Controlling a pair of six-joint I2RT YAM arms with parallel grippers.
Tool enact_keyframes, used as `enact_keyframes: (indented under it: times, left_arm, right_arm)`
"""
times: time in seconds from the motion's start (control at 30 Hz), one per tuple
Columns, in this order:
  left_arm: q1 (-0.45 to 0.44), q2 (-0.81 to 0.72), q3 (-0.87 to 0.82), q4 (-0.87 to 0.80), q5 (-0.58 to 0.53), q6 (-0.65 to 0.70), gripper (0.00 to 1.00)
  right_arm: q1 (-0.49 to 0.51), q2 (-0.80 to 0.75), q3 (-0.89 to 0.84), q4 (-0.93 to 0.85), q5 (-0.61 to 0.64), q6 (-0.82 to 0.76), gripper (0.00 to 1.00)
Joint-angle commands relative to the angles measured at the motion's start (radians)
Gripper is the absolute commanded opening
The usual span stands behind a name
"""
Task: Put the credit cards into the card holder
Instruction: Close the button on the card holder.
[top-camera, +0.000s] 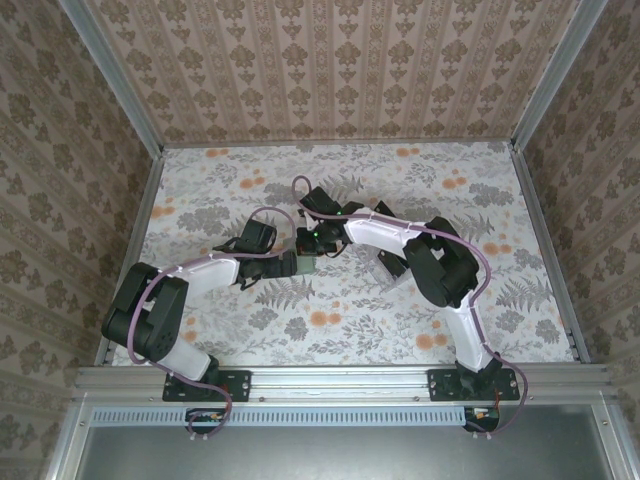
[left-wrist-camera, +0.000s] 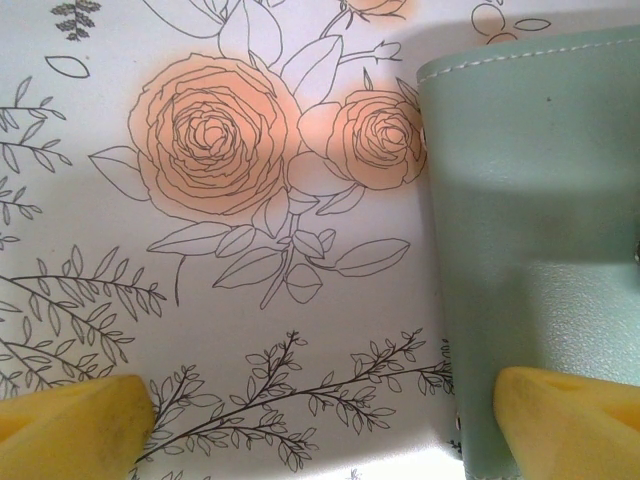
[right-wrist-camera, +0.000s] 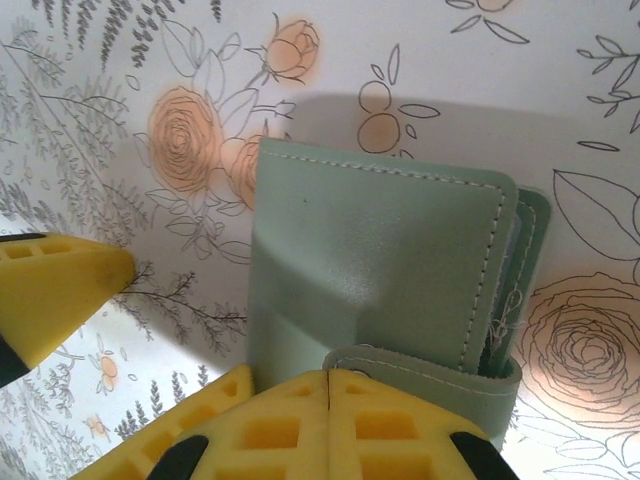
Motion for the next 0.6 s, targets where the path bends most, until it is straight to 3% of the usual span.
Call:
enact_keyframes:
  times: [0.0, 0.57]
  left_arm:
    - [0.007, 0.078, -0.052, -0.018, 0.027, -0.018, 1.0]
    - [0.005, 0.078, -0.056, -0.015, 0.027, -0.018, 1.0]
  right_arm:
    - [0.008, 0.028, 0.021, -0.006, -0.02, 0.007, 0.0]
    - [-0.004, -0.063, 0.009, -0.026, 0.022, -0.019, 0.0]
